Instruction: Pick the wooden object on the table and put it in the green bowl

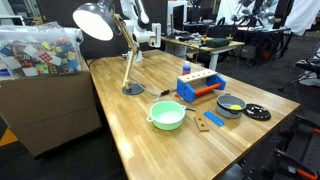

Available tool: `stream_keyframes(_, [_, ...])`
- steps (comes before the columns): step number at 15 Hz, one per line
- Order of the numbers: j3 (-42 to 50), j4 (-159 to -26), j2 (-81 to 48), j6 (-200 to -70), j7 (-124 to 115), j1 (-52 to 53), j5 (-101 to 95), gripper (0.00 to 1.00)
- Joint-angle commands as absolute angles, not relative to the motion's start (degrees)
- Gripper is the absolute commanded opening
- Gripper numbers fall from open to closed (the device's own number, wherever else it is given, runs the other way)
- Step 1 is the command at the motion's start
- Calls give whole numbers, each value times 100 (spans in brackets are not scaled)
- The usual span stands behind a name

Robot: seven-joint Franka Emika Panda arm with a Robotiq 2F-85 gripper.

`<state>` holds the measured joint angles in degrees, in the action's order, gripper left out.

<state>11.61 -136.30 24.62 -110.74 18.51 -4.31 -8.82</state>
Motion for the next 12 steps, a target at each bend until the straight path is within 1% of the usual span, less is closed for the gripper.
stream_keyframes(1, [1114, -13621, 2457, -11065, 1868, -482, -859, 100])
stream_keyframes(7, [1048, -13640, 2423, -11257, 1730, -458, -850, 100])
stream_keyframes(12, [634, -13446, 2209, -11473, 1316, -146, -587, 100])
